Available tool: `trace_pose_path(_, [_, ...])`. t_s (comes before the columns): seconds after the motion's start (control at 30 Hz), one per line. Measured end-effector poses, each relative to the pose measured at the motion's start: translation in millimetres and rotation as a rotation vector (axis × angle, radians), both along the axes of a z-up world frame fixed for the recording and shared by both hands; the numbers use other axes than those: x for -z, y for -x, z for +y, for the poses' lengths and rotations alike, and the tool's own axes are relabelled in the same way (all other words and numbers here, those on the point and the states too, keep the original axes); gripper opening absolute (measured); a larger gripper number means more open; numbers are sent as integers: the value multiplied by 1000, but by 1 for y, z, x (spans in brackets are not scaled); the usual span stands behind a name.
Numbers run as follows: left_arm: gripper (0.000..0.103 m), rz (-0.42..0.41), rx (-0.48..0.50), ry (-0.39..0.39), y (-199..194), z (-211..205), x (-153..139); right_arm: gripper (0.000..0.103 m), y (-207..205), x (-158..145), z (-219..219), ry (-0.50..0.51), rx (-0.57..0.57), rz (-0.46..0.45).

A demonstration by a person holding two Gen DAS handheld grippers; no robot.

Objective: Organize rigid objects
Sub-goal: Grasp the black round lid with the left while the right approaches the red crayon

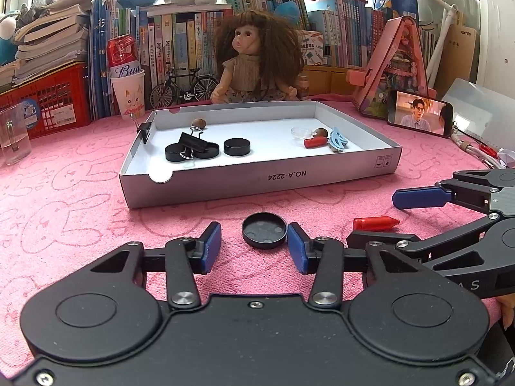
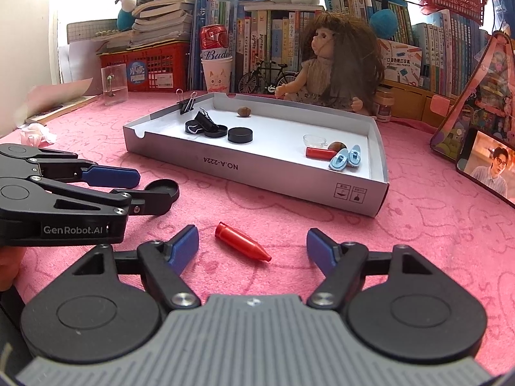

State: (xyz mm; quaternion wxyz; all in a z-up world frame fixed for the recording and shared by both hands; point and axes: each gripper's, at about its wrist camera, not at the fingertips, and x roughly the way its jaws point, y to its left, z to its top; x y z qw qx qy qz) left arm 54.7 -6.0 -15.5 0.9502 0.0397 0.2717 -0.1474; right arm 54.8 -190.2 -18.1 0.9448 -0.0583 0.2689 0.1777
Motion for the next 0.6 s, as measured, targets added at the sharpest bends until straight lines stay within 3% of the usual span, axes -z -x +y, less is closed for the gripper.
trace_pose_path(0.13, [35, -2, 7, 0, 1, -1, -1, 81, 1, 0, 1, 6, -6, -7])
trace_pose_path(0.4, [34, -3, 12, 3, 0, 0, 0, 81, 8, -2, -3, 27, -18, -9])
trace_pose_path(0.6, [34, -4, 11, 4, 0, 0, 0, 81, 11, -5, -19, 55, 48, -7])
